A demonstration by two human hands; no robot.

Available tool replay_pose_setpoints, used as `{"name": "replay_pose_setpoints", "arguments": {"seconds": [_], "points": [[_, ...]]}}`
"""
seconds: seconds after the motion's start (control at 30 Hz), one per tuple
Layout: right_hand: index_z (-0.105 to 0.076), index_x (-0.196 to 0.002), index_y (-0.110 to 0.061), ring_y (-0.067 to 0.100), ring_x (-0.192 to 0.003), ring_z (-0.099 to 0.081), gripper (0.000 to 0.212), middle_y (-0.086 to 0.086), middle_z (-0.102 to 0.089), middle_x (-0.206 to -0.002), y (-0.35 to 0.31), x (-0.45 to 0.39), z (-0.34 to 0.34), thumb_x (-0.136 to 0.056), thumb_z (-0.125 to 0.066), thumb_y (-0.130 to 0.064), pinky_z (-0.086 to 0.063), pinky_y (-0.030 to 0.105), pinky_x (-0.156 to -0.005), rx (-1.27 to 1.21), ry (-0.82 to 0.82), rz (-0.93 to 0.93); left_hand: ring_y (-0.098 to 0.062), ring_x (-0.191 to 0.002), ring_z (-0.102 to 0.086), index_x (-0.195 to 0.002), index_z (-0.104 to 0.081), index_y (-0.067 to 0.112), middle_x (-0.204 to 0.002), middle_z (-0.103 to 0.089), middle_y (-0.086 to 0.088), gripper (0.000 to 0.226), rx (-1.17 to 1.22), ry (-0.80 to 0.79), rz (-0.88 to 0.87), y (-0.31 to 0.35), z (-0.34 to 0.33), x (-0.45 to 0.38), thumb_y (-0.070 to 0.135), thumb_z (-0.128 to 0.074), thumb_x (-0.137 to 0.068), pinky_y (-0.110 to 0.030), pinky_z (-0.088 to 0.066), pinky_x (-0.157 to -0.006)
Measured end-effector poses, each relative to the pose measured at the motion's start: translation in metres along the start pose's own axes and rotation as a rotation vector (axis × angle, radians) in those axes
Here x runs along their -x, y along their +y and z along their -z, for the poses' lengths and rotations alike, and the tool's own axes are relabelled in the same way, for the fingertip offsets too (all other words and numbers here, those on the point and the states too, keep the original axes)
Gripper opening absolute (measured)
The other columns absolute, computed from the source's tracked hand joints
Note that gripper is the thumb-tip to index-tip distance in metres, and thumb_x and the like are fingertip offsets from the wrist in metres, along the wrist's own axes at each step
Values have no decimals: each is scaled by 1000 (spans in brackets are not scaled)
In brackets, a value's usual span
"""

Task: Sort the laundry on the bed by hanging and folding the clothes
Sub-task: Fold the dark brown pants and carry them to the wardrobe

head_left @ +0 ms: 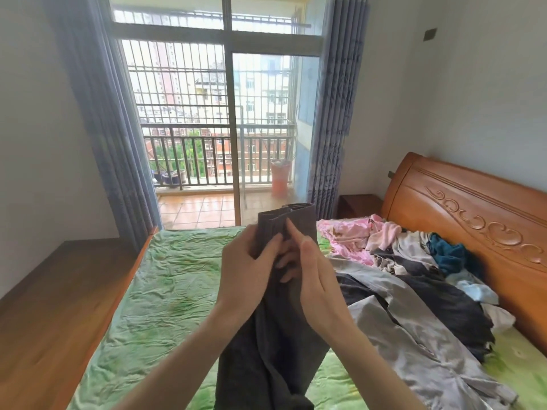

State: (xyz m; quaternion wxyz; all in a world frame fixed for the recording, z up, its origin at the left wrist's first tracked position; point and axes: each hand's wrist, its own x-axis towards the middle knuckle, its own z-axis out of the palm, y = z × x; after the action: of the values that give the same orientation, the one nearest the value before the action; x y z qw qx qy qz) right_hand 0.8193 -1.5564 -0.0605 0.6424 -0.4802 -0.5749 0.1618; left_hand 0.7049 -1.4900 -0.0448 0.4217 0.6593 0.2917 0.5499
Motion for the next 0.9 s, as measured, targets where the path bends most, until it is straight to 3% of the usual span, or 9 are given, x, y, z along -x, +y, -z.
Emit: {"name": "replay_pose_setpoints", "arguments": {"seconds": [0.13,0.2,0.27,0.3,0.43,0.6,0.7,0.8,0.9], "points": [[-60,-134,-37,16,-124,-54,35,-12,-55,-126,18,-5,24,-106,-44,-49,-49,40,-105,247,285,107,-17,-99,-78,-103,-83,34,-105,-82,3,17,204,-4,157,-8,17,-3,22,-73,-98,-30,-63,-84],[-44,-145,-47,10,-137,-47,57,-17,-46,-144,22,-20,42,-93,-60,-63,-45,41,-112,164,334,-45,-20,-102,-78,-106,-83,34,-109,-81,0,15,273,-37,197,-9,24,-5,26,-76,-95,-29,-63,-85],[-32,-153,-52,3,-133,-55,92,-20,-51,-149,24,-35,60,-74,-75,-74,-51,30,-102,-81,136,-283,-24,-106,-77,-109,-83,29,-113,-80,-4,21,310,-68,230,-11,30,-8,36,-80,-90,-35,-63,-89],[-39,-153,-47,5,-128,-61,99,-19,-60,-144,25,-39,66,-68,-82,-74,-55,26,-96,-190,2,-390,-26,-107,-77,-110,-82,26,-114,-80,-6,28,328,-83,244,-12,33,-10,41,-80,-86,-37,-62,-90],[-75,-124,-21,29,-118,-71,65,8,-75,-124,31,-55,77,-69,-93,-51,-59,39,-94,-167,-239,-427,-25,-106,-77,-110,-82,24,-114,-80,-7,32,322,-128,216,-12,47,-21,42,-81,-84,-31,-62,-86],[-82,-105,-30,18,-99,-77,30,0,-80,-106,21,-82,78,-77,-88,-37,-61,23,-74,-31,-281,-342,-19,-93,-79,-98,-81,24,-98,-82,-1,40,-79,-309,122,-2,93,-51,42,-96,-65,-34,-65,-82],[-81,-108,-36,13,-99,-76,29,-4,-80,-109,20,-103,81,-79,-84,-40,-60,20,-75,48,-478,-383,-27,-92,-77,-100,-81,14,-92,-80,-7,49,-327,-476,158,2,110,-79,49,-92,-68,-50,-64,-86],[-81,-110,-31,16,-101,-76,29,0,-80,-108,26,-136,81,-82,-85,-36,-60,21,-79,174,-674,-416,-27,-89,-77,-102,-80,12,-90,-80,-7,22,-434,-546,167,-8,110,-109,27,-82,-86,-48,-63,-84],[-82,-103,-40,11,-96,-77,23,-6,-80,-103,36,-176,71,-80,-86,-39,-59,16,-75,269,-738,-406,-25,-90,-77,-103,-79,14,-92,-80,-6,13,-490,-557,151,-22,109,-145,21,-78,-92,-45,-64,-85]]}}
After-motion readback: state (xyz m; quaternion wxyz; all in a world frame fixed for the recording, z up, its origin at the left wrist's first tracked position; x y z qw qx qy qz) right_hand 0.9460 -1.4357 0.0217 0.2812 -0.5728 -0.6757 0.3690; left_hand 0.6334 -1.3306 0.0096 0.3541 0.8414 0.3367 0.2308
